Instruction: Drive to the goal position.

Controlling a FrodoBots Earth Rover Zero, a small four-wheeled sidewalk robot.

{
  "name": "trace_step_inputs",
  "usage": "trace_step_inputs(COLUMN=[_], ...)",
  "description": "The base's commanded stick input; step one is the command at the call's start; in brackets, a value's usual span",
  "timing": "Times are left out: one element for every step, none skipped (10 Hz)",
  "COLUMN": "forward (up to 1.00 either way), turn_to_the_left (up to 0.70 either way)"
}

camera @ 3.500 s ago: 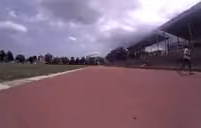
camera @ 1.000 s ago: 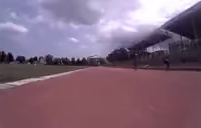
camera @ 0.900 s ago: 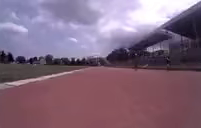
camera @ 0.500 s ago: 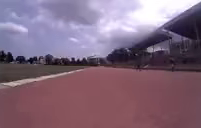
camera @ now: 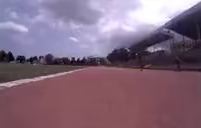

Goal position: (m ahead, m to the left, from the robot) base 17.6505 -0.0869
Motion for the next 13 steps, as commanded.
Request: trace_step_inputs(forward=[0.45, 0.45, 0.45, 0.45, 0.45, 0.45, 0.45, 0.45, 0.45, 0.45, 0.45, 0.45, 0.45], turn_to_the_left=[0.0, 0.0, 0.0, 0.0, 0.0, 0.0, 0.0, 0.0, 0.0, 0.0, 0.0, 0.0, 0.0])
